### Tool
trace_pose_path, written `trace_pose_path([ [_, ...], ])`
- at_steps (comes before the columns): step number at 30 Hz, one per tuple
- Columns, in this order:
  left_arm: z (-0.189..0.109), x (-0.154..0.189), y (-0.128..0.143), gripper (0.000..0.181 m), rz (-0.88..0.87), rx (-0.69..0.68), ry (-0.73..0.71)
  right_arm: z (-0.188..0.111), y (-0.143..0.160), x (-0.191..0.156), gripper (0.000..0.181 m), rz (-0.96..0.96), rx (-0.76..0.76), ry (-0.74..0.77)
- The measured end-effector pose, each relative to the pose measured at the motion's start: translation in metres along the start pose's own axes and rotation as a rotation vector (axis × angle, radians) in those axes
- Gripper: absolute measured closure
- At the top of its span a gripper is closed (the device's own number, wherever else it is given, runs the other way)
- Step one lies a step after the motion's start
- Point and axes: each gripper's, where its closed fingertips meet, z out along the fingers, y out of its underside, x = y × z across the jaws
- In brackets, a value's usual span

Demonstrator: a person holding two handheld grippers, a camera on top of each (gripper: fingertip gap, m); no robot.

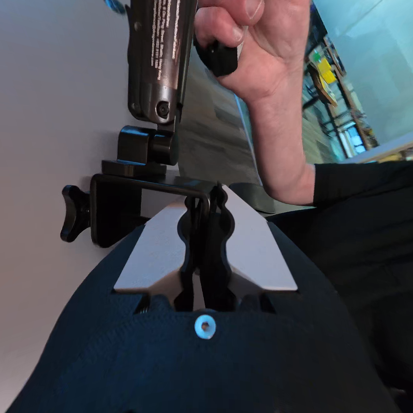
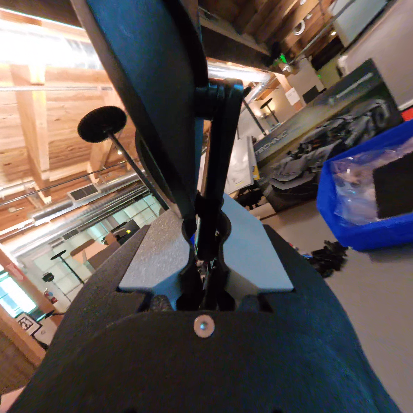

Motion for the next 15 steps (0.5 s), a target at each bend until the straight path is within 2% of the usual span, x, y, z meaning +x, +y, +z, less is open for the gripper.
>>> trace_pose_path([
  [2,0.014,-0.004,-0.009,0.163,-0.026,-0.034,0.046,-0.014,-0.010,0.021,0.172,0.037,0.031,0.041],
  [8,0.030,-0.016,-0.039,0.163,-0.116,-0.122,0.119,-0.037,-0.030,0.061,0.172,0.108,0.058,0.148],
  [15,0.038,-0.040,-0.074,0.164,-0.242,-0.148,0.205,-0.058,-0.032,0.130,0.169,0.239,0.094,0.332],
])
